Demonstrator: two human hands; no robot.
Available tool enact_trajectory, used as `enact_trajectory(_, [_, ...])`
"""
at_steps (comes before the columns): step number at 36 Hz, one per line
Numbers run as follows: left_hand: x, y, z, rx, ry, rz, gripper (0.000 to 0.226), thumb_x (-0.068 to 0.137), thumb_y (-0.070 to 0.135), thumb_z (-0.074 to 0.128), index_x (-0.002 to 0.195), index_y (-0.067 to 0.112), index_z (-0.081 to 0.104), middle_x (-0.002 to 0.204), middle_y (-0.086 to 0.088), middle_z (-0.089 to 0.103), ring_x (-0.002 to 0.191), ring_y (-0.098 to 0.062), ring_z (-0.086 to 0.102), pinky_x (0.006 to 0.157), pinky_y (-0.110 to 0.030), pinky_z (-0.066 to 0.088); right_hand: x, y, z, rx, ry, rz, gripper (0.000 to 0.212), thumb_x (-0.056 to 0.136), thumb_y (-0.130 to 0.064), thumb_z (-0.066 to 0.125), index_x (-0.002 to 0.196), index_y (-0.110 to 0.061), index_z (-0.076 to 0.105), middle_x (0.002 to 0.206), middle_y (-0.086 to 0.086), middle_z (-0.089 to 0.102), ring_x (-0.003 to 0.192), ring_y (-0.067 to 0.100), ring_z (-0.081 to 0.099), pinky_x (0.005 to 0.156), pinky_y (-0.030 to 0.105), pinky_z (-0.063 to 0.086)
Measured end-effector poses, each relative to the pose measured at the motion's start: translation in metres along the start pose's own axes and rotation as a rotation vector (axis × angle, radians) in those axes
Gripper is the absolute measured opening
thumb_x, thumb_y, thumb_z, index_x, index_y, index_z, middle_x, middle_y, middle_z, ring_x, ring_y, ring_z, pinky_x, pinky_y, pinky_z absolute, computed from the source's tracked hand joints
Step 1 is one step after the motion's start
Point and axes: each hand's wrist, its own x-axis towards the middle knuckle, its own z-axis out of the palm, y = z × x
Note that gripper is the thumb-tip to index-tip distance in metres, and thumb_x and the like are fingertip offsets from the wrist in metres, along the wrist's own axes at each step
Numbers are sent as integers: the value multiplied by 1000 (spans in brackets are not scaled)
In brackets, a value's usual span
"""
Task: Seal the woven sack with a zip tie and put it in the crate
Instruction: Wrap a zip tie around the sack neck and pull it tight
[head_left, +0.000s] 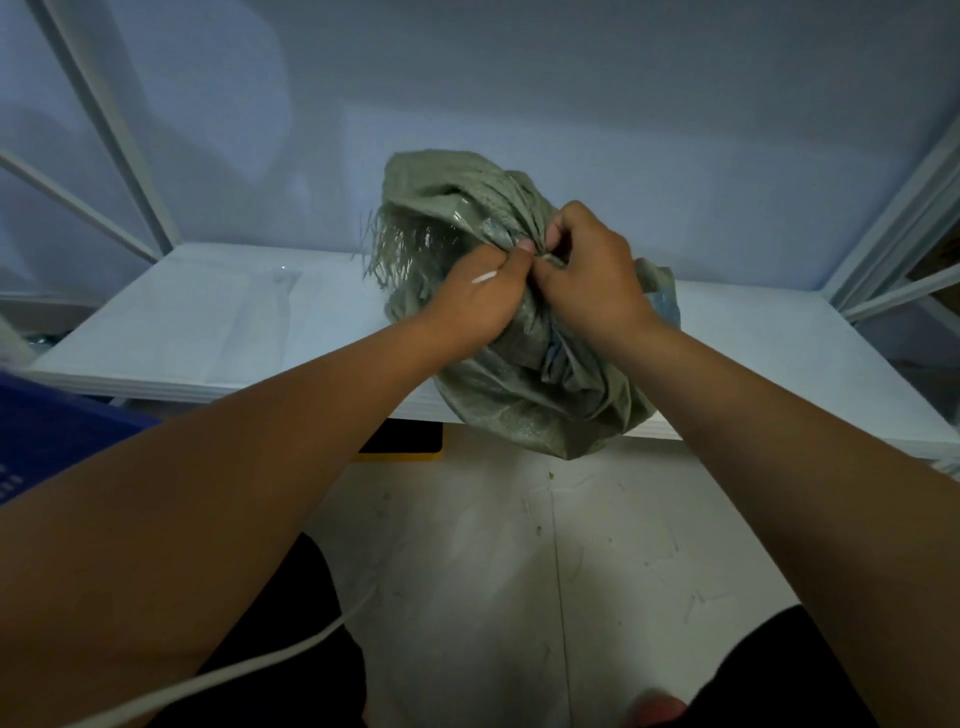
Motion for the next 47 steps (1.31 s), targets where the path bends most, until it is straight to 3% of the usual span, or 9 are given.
enact_trajectory(4, [2, -4, -3, 87, 52, 124, 55, 107, 28, 37, 53, 19, 37, 50, 3, 44, 49, -10, 45, 53, -29, 33, 3, -2, 3, 30, 23, -19, 19, 90, -11, 64, 87, -13, 46, 80, 4, 52, 70, 15, 44, 58, 27, 33])
enact_trajectory(10, [6, -5, -5, 183, 69, 200, 52, 104, 29, 34, 55, 16, 44, 56, -7, 54, 59, -29, 58, 59, -38, 43, 6, 0, 5, 27, 40, -56, 21, 94, -17, 64, 87, -13, 44, 79, 1, 50, 71, 16, 45, 62, 31, 37])
enact_trajectory(16, [9, -6, -3, 310, 89, 246, 53, 105, 31, 33, 55, 17, 44, 53, 0, 50, 53, -20, 51, 55, -32, 33, 6, 3, 3, 1, 41, -73, 19, 95, -18, 62, 89, -12, 45, 81, 7, 53, 72, 18, 46, 64, 37, 40])
enact_trajectory(22, [11, -1, -2, 384, 124, 264, 53, 105, 32, 34, 53, 19, 42, 53, 2, 46, 56, -24, 51, 57, -31, 31, 7, 2, 1, -4, 43, -61, 19, 96, -17, 60, 89, -13, 43, 80, 4, 51, 71, 16, 43, 63, 33, 37])
enact_trajectory(29, [11, 1, -3, 430, 150, 301, 51, 105, 32, 33, 57, 19, 44, 55, 2, 46, 60, -26, 54, 58, -32, 34, 8, 1, 1, 2, 56, -44, 17, 95, -13, 60, 90, -12, 44, 82, 7, 52, 72, 17, 45, 66, 40, 42])
enact_trajectory(39, [8, 2, -2, 491, 124, 383, 48, 99, 36, 30, 62, 14, 52, 62, -8, 57, 61, -30, 58, 59, -36, 45, 10, 3, -3, -23, 7, -7, 16, 88, -1, 56, 93, -11, 45, 83, 1, 51, 72, 14, 44, 60, 27, 34])
enact_trajectory(41, [8, 2, -2, 502, 116, 397, 48, 100, 34, 32, 59, 16, 48, 61, -6, 54, 60, -29, 57, 57, -34, 41, 10, 3, -3, -53, -2, -18, 16, 88, -1, 54, 93, -11, 43, 84, 2, 50, 73, 14, 43, 58, 23, 32])
enact_trajectory(47, [9, 0, -3, 508, 140, 394, 49, 103, 32, 34, 60, 14, 50, 59, -3, 53, 58, -26, 56, 56, -32, 36, 10, 1, 5, -45, 26, 4, 16, 88, -1, 52, 93, -12, 41, 86, 6, 51, 75, 17, 44, 62, 33, 33])
